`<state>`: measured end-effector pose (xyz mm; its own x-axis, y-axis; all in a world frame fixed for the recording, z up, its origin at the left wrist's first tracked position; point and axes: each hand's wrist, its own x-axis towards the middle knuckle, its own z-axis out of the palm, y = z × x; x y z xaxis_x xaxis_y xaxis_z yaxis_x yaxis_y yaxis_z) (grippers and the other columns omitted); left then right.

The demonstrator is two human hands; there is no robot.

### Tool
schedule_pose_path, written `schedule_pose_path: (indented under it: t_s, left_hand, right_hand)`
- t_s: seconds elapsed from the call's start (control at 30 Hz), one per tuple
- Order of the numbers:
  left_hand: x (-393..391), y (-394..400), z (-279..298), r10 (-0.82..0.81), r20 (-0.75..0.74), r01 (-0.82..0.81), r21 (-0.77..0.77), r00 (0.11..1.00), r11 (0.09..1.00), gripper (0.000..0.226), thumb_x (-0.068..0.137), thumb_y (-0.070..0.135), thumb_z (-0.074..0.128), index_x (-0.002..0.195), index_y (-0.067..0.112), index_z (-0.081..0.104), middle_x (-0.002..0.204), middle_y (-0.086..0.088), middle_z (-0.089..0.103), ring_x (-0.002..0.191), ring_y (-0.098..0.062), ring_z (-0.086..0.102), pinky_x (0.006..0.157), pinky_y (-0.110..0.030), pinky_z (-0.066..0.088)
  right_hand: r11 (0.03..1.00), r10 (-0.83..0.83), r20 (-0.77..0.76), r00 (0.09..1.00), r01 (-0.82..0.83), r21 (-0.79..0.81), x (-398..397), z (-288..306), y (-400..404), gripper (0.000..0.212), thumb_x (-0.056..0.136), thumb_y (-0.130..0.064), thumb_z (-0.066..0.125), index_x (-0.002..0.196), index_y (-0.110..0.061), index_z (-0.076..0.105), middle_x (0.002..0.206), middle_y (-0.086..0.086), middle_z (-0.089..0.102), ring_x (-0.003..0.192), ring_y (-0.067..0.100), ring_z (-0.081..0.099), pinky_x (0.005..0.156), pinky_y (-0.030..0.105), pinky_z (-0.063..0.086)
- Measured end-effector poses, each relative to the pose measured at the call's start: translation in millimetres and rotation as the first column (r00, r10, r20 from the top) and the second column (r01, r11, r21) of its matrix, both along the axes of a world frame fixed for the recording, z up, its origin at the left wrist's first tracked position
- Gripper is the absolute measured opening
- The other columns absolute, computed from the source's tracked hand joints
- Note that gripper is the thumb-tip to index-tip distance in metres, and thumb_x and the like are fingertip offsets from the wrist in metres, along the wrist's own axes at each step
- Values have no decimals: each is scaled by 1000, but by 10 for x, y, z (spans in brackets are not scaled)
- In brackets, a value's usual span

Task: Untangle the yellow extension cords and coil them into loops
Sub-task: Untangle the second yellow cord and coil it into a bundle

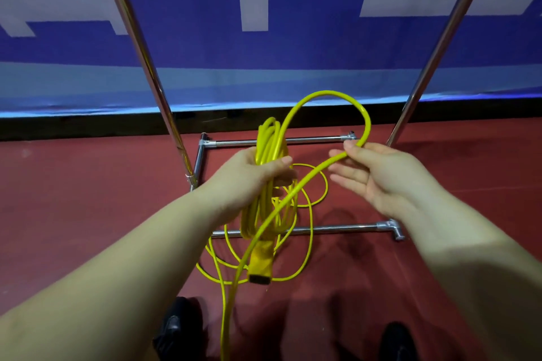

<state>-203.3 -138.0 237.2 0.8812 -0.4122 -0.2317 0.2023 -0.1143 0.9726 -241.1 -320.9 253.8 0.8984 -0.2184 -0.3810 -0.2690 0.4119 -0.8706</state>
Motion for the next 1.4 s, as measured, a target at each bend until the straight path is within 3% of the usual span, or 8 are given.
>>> schedule_pose_path:
  t_s: [0.17,0.43,0.53,0.63,0.77,1.0,1.2,1.4]
  left_hand:
    - [-63,-26,67,-200,-22,200,-2,979,980,11,89,17,58,96,10,61,89,-10,73,81,-22,70,75,-39,57]
    - [-20,-100,27,-86,-99,79,-67,991,995,5,89,6,59,85,9,59,73,-5,68,56,-12,64,50,-25,55]
    - [56,-102,-10,123,-115,-131,-63,986,989,8,89,7,59,81,7,59,65,-3,67,49,-9,62,47,-23,53]
    - [127,-75,-10,244,-181,-270,-132,953,954,10,91,6,57,80,6,57,57,1,67,47,-7,63,46,-22,51]
    - [195,-21,3,331,-218,-373,-194,918,907,10,92,6,55,82,7,57,57,2,68,49,-7,64,47,-22,51]
    - [351,202,-40,404,-206,-443,-210,891,871,14,94,21,54,90,8,51,61,-4,70,53,-13,67,50,-23,54]
    - [280,222,-124,270,9,-269,127,963,955,24,92,28,59,86,7,50,45,6,54,39,-8,51,45,-24,48]
    - [286,279,-97,321,27,-321,134,947,937,23,88,28,64,85,6,58,49,5,60,38,-7,50,41,-20,44]
  right_hand:
    - [981,-82,-55,995,90,169,108,-32,-5,12,93,-8,51,81,-8,54,53,1,68,47,13,66,43,24,54]
    - [993,45,-17,999,-46,-111,118,-12,116,28,91,-41,50,94,-14,54,82,7,64,65,17,69,61,32,58]
    - [737,356,-218,909,-416,-533,7,-120,330,41,89,-55,41,80,-19,57,69,2,63,59,16,63,63,27,49]
    - [442,549,-245,799,-527,-726,-92,-327,457,32,79,-51,62,70,-21,55,60,-4,60,52,8,56,55,23,43]
    - [416,645,-201,737,-560,-716,-148,-471,517,24,82,-19,69,78,-23,46,67,-2,56,56,9,51,57,26,41]
    - [602,267,87,960,-95,-793,13,-386,360,23,88,-16,59,77,-27,42,70,1,57,58,18,53,64,30,44]
    - [479,156,238,959,137,-867,5,-183,-7,23,84,-24,65,72,-24,47,61,-4,50,51,11,47,56,27,39]
    - [169,186,118,975,87,-982,-81,-112,-107,16,85,-28,64,76,-16,55,60,-5,50,59,17,48,59,31,38]
